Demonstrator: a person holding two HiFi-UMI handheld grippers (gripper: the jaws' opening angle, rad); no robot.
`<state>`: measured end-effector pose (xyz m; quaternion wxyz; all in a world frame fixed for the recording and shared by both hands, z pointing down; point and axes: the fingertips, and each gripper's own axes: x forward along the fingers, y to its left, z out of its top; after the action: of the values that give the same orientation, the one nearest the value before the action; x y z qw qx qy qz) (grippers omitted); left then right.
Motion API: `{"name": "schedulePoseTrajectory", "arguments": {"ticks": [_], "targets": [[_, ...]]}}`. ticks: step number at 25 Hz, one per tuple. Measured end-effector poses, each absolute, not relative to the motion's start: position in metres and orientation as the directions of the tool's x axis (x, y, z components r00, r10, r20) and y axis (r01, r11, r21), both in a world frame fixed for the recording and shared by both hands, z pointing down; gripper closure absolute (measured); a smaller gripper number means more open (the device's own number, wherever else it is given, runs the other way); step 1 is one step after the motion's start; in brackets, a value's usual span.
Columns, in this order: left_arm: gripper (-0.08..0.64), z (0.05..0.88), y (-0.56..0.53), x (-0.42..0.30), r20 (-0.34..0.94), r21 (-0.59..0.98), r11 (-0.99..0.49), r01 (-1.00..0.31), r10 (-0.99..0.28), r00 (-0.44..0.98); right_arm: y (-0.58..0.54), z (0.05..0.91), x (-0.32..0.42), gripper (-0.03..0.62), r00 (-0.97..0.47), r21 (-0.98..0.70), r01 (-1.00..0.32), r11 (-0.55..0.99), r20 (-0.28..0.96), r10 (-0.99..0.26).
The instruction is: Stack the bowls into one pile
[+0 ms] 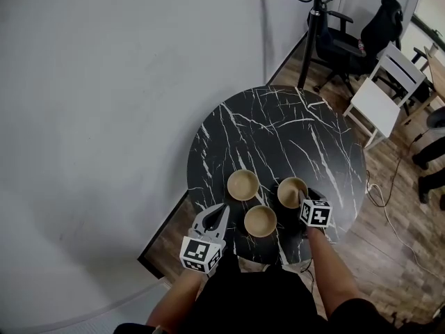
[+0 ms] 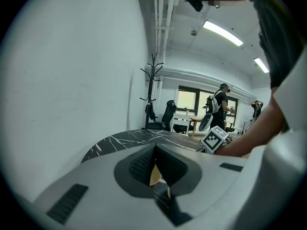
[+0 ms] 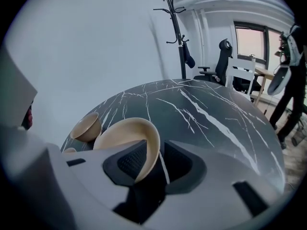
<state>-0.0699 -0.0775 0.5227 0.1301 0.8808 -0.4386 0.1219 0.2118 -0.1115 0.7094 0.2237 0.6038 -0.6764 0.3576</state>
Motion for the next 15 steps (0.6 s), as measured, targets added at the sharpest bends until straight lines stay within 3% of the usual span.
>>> {"name": "schedulePoseTrajectory", "arguments": {"ticks": [6,15], "targets": [[0.546,0.526,-0.077,-0.074,0.337,0.125,-0.575,-0.808,-0.741,0.58,-0.115,0.71,0.211,0.554,-0.178,-0.221,-0.975,0.018,0.73,-0.66],[0.546,0.522,-0.081,-0.079,0.332,0.123,-0.571,-0.812,-0.747,0.576,-0.116,0.696,0.213,0.565,-0.156,-0.2,-0.98,0.017,0.705,-0.692]]}}
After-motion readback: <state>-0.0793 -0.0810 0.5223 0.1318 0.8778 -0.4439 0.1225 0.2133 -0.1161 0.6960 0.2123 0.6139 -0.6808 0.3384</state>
